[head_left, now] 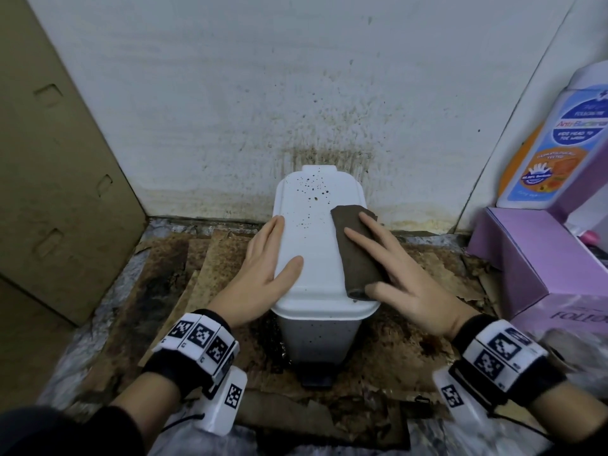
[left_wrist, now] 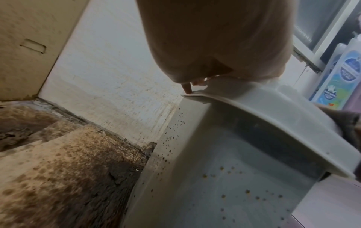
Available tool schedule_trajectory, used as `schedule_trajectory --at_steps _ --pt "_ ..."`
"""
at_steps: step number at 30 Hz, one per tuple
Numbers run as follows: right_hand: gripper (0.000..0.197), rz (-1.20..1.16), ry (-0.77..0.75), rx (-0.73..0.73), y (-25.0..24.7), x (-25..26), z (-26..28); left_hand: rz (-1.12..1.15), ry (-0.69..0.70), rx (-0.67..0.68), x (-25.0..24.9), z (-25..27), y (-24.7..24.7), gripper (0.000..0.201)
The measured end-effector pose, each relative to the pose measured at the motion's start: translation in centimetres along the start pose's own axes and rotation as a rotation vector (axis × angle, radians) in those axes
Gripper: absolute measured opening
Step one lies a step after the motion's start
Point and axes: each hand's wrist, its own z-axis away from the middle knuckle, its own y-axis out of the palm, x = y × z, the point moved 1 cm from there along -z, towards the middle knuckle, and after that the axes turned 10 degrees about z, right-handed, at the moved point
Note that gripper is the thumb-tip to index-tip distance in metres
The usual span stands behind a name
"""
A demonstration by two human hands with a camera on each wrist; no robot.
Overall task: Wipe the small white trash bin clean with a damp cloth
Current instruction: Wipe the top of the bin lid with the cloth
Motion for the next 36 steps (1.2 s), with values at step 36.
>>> schedule_trajectory --at_steps 36 --pt "0.085 0.478 -0.31 0.131 -0.1 0.5 -1.2 -0.018 0.041 -0.048 0.9 -0.3 0.3 0.078"
